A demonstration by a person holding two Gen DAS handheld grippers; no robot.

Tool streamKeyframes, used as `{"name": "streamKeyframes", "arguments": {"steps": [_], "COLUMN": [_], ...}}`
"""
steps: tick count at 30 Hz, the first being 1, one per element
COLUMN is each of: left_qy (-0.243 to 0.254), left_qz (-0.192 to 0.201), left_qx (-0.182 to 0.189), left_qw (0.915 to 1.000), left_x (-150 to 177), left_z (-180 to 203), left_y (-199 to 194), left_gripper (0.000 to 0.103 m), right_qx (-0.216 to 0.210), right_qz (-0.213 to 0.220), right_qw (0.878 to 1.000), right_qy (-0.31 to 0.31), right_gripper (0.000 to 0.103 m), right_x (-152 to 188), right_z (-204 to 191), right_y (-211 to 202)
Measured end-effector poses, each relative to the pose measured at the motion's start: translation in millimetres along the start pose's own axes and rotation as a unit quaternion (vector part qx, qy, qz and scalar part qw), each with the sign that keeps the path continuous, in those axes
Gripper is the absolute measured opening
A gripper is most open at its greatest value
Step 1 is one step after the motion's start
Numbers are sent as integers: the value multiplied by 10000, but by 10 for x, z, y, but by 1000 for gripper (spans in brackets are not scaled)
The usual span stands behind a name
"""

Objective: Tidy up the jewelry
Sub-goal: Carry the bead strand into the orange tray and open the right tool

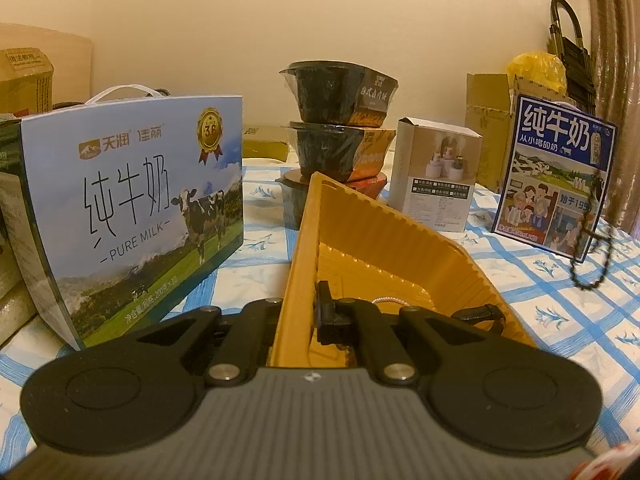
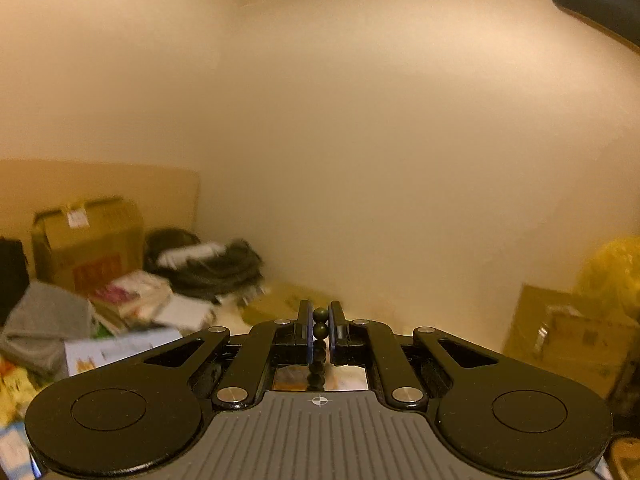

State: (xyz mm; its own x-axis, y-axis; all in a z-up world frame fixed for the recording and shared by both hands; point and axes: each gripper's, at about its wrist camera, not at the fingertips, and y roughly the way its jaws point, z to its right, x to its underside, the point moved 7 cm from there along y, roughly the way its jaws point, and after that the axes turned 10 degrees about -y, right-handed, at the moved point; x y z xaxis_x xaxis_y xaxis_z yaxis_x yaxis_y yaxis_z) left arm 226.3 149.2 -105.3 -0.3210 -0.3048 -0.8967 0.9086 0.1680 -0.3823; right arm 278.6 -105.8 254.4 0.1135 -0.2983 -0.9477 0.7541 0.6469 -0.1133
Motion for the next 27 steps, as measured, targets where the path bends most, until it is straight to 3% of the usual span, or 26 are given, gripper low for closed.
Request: {"name": "streamKeyframes", "arguments": {"steps": [6,11,19,27], "left_qy": [-46,-79,-151,-184], "left_qz": [-16,-19,-49,-59], "left_qx": [30,40,44,43], "left_qw": [10000,10000,9999,9998], "left_x": [-1,8,29,30], "left_z": [-18,-25,-63,-72], "left_y": [-6,-10,-7,-3], "left_gripper": [5,5,5,5], "right_qx": [-391,-943,-1834,-1807], "right_qz": [291,129,-818,-1941], "right_qw": [9984,9930,9732,9498], "right_qy": [287,701,1118,1662], "right_gripper": [7,7,7,7], "right_x": [-108,62,776,1853], "right_z": [-206,-502,-1180,-1420], "right_y": [368,693,1219,1525]}}
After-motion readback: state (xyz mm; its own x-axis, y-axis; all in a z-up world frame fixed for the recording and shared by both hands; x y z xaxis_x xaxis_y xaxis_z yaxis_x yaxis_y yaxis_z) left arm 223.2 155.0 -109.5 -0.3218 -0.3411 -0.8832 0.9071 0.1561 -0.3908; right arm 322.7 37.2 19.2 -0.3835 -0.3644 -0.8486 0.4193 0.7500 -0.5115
